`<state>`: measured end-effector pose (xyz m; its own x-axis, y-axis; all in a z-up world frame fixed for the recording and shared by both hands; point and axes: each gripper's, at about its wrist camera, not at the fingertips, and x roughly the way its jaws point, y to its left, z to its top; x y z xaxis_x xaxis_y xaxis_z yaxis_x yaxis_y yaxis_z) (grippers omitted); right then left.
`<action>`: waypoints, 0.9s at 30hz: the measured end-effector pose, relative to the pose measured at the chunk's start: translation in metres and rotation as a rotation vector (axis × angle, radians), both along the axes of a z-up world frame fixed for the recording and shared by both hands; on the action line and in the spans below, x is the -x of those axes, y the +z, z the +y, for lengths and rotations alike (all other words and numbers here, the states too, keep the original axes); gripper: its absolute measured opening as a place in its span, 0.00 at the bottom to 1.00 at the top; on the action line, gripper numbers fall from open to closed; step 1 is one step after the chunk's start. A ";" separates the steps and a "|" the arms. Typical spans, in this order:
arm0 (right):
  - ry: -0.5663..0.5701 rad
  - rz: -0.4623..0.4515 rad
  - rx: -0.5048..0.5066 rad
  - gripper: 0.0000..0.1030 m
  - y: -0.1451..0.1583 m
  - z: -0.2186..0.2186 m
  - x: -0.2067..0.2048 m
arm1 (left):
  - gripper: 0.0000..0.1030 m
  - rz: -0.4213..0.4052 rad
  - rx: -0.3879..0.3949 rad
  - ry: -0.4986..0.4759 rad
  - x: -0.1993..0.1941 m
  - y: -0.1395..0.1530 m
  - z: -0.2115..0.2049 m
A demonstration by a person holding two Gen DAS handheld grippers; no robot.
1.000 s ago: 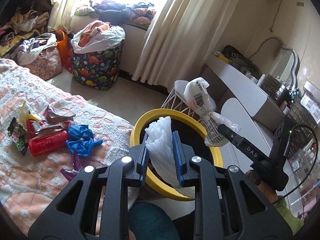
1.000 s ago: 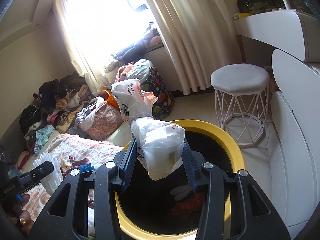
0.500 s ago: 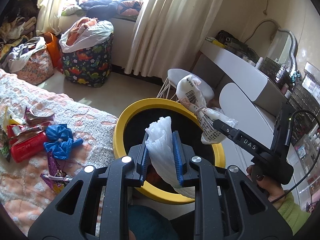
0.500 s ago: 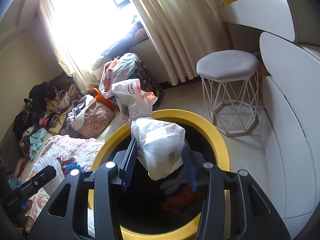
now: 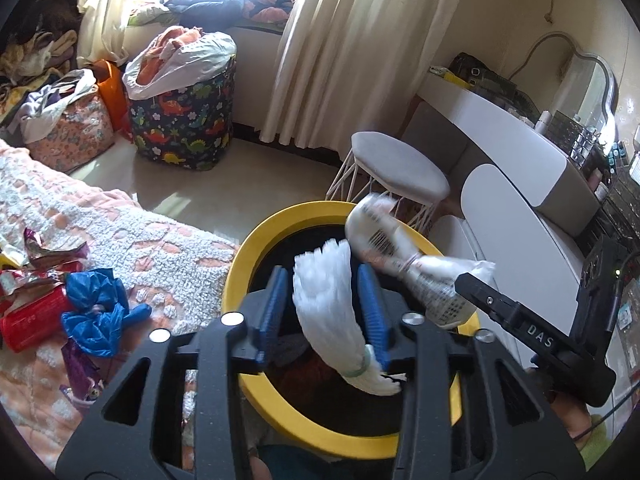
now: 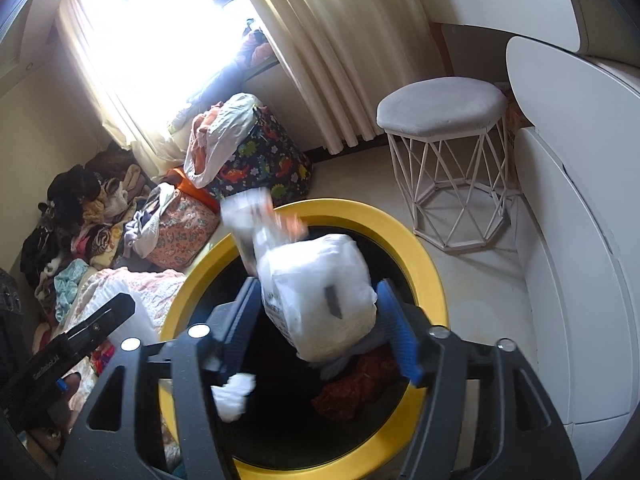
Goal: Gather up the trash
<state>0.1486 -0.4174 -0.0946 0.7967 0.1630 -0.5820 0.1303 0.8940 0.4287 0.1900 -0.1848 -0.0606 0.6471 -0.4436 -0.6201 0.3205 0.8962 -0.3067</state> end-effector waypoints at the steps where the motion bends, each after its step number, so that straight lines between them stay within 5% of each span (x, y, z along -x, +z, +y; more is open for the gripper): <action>1: -0.005 -0.002 -0.002 0.63 0.001 -0.001 0.000 | 0.52 -0.001 0.002 0.008 0.000 0.000 0.002; 4: -0.013 -0.015 0.005 0.67 0.003 0.001 0.002 | 0.75 -0.013 0.020 0.030 0.004 0.003 0.012; 8: 0.014 -0.042 0.025 0.68 0.008 0.010 0.003 | 0.86 -0.037 0.015 0.067 0.014 0.006 0.026; 27: 0.270 -0.168 0.123 0.69 0.039 0.103 0.019 | 0.88 -0.126 0.005 0.244 0.040 0.026 0.102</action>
<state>0.1297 -0.3139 -0.0558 0.8206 0.3182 -0.4748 -0.1818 0.9329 0.3109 0.1498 -0.0832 -0.0348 0.8069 -0.2677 -0.5265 0.1310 0.9503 -0.2824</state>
